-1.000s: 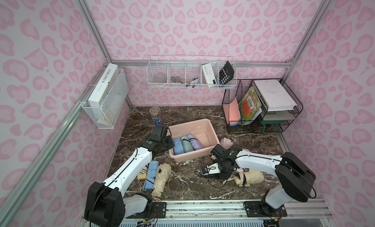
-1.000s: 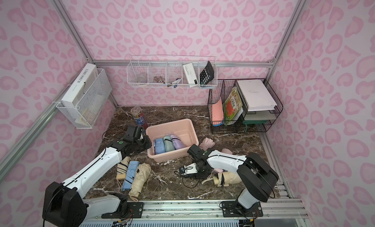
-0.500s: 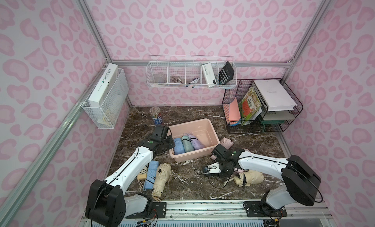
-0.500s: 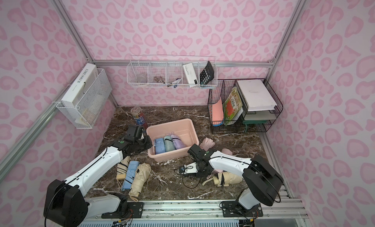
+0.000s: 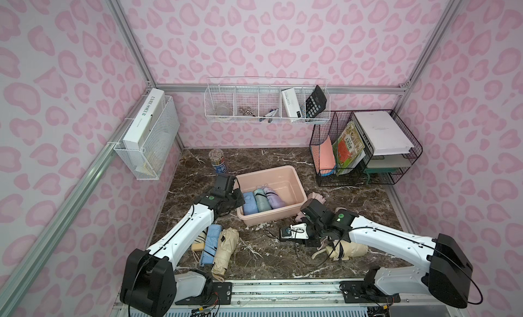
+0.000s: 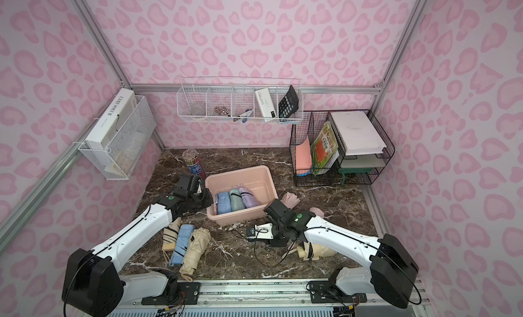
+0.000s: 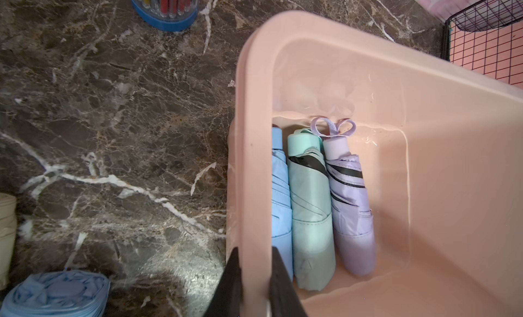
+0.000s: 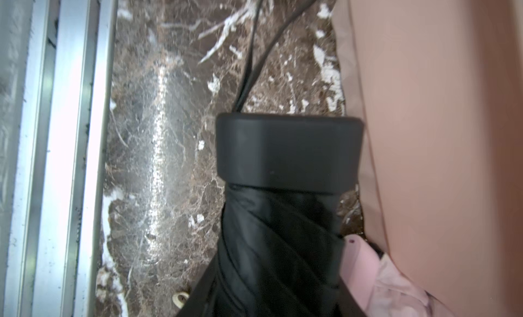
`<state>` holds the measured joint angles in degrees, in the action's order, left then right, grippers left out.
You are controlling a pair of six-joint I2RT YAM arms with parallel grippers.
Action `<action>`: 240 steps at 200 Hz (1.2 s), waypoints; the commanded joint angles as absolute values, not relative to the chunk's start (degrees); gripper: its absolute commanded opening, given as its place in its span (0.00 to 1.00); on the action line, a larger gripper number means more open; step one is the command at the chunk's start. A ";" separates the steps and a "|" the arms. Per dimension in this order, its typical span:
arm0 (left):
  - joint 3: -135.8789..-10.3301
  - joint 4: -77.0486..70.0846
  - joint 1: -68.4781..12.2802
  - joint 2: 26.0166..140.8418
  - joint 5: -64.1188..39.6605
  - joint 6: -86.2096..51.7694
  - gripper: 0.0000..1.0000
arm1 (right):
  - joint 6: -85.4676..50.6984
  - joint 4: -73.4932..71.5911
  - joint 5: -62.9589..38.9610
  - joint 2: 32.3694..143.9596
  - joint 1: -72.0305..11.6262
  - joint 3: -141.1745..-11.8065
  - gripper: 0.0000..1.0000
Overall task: Put the umbrella into the storage box
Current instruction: Adjust the storage box at the center of the board, then place the umbrella in the storage box.
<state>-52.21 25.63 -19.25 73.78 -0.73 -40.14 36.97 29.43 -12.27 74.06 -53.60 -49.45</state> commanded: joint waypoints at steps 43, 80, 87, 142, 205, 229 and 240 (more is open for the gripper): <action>-52.71 26.00 -19.30 73.79 -1.98 -38.98 0.00 | 19.36 14.29 -18.05 72.50 -52.36 -55.12 0.28; -52.99 26.91 -19.27 73.48 -0.97 -37.85 0.00 | 2.99 4.45 -18.24 74.88 -48.57 -58.68 0.20; -53.16 27.14 -19.29 73.37 -0.86 -37.58 0.00 | -0.42 3.56 -17.35 75.65 -48.16 -59.31 0.17; -53.03 28.28 -19.25 72.86 -0.32 -37.15 0.00 | -14.63 12.86 -7.73 87.98 -48.58 -73.57 0.06; -54.20 29.21 -19.27 73.89 -0.87 -37.27 0.00 | -21.64 26.89 4.18 102.40 -50.04 -90.09 0.07; -54.29 29.27 -19.28 74.00 -1.05 -37.40 0.00 | -25.36 31.78 11.43 106.83 -50.08 -94.14 0.07; -54.20 29.29 -19.32 74.07 -1.14 -37.32 0.00 | -25.93 33.49 14.33 108.88 -50.07 -95.81 0.07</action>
